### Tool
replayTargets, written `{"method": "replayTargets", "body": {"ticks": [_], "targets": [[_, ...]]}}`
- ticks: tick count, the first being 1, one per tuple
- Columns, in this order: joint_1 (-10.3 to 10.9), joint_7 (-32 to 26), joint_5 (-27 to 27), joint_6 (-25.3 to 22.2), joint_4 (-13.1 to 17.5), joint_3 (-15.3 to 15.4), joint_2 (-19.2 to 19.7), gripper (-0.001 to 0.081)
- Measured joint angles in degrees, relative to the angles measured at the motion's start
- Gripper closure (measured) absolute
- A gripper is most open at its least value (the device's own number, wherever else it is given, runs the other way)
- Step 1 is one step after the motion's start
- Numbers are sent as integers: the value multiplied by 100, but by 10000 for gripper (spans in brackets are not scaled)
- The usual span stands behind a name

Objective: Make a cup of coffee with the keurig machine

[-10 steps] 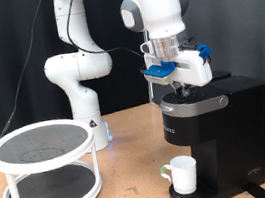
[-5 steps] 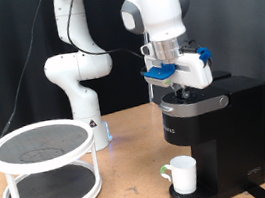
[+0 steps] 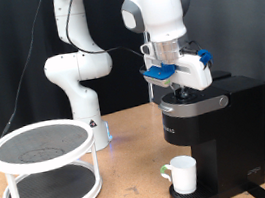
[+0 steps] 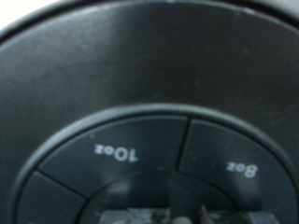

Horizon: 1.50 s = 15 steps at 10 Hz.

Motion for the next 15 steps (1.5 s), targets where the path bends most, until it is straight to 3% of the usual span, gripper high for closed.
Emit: {"method": "replayTargets", "body": {"ticks": [9,12,15], "targets": [[-194,23,614,-1151,593,-249,492,806],[-212,61,817,-1250,656,-305,566,806],[-229,-331,987,-1280,652,-332,579,806]]}}
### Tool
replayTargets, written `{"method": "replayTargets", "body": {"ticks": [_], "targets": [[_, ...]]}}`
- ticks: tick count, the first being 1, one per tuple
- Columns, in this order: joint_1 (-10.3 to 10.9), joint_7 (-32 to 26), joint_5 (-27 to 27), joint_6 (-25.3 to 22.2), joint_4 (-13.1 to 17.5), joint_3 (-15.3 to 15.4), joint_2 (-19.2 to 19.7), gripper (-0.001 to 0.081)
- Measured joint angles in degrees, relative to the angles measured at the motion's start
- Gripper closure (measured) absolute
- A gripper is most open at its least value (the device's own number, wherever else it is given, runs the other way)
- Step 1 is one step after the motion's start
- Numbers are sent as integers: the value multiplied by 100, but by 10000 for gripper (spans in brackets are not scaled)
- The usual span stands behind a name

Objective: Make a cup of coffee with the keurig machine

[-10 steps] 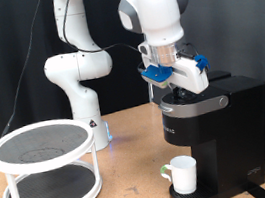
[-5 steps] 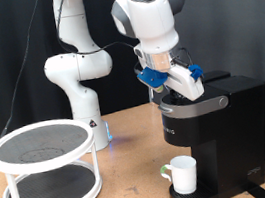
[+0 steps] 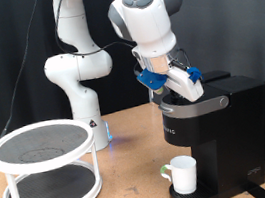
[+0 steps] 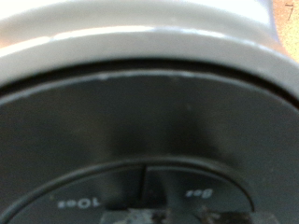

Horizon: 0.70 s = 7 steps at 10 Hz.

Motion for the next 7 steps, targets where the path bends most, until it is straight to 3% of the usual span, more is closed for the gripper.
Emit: {"method": "replayTargets", "body": {"ticks": [7], "targets": [[4,-313,25,4,-9,98,-5,806]]}}
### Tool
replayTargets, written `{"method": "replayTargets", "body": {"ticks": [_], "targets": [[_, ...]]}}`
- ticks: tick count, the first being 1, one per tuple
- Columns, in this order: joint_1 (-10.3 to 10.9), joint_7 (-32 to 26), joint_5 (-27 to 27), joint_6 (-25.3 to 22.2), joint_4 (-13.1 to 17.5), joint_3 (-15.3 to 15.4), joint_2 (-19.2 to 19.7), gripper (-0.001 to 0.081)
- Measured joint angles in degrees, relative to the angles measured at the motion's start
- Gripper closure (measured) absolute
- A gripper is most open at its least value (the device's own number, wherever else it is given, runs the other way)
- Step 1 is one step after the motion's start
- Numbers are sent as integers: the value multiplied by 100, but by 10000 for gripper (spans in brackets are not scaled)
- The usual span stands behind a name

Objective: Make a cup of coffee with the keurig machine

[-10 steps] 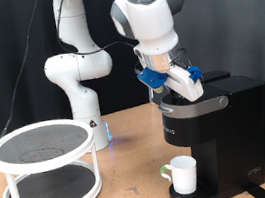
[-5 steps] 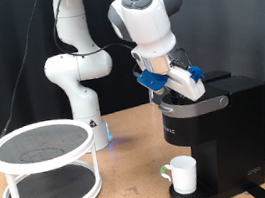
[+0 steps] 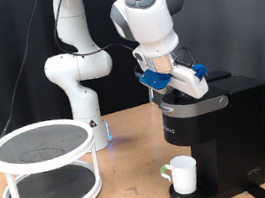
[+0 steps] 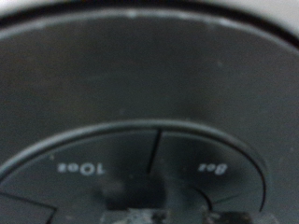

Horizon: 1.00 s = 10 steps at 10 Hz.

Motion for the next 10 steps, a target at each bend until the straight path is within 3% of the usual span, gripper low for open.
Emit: {"method": "replayTargets", "body": {"ticks": [3,5,8,10], "targets": [[0,-3,56,-9,-7,10,-5,806],[-7,-300,395,-5,-34,8,-23,806],[-48,-651,873,-78,-55,-33,-341,806],[-91,-615,916,-449,-48,-109,-618,806]]}}
